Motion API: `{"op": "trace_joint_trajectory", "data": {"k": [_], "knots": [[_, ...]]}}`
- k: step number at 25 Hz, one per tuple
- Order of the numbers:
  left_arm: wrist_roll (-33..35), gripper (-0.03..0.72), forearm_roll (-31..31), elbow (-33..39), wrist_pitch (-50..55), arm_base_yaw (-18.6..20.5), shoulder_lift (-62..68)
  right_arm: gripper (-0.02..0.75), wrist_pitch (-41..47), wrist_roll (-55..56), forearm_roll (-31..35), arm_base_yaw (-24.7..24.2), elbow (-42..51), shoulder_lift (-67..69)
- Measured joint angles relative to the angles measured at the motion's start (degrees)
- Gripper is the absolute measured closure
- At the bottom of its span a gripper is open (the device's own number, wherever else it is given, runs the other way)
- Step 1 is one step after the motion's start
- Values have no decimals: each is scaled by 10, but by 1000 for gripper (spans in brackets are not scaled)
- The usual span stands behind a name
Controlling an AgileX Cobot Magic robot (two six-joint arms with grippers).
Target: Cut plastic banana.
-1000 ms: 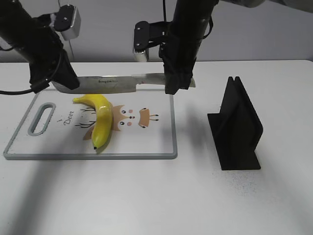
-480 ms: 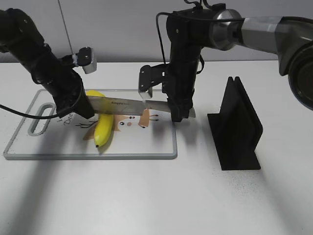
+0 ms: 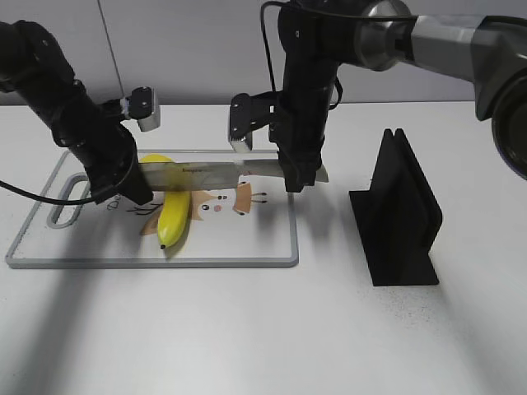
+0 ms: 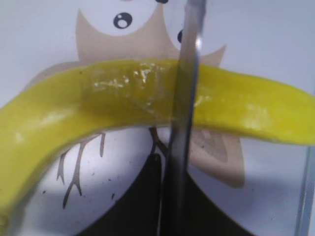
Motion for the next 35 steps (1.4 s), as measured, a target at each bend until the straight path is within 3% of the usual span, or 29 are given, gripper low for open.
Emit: {"op": "trace_joint_trajectory", "data": {"k": [9,12,14,20,22,28,35], "knots": [[-3,686,15,5,3,0,-55,574,6,0,2,1,-3,-51],[-5,650,3,5,9,1,-74,574,11,-1,1,2,-3,-67],[-5,553,-10,5,13,1,-83,574,14,0,1,2,-4,-72],[-9,100,-90,5,26,2,-112,575,21,10,3,1,-4,-76],[-11,36,-118,6,27,2,-122,576,22,11,3,1,-4,-76],[-39,24,-134,6,-7,2,-163,577,24,11,2,1,-4,-76],[-219,52,-135,6,-25,24,-227,577,25,58,3,1,-4,-122]]}}
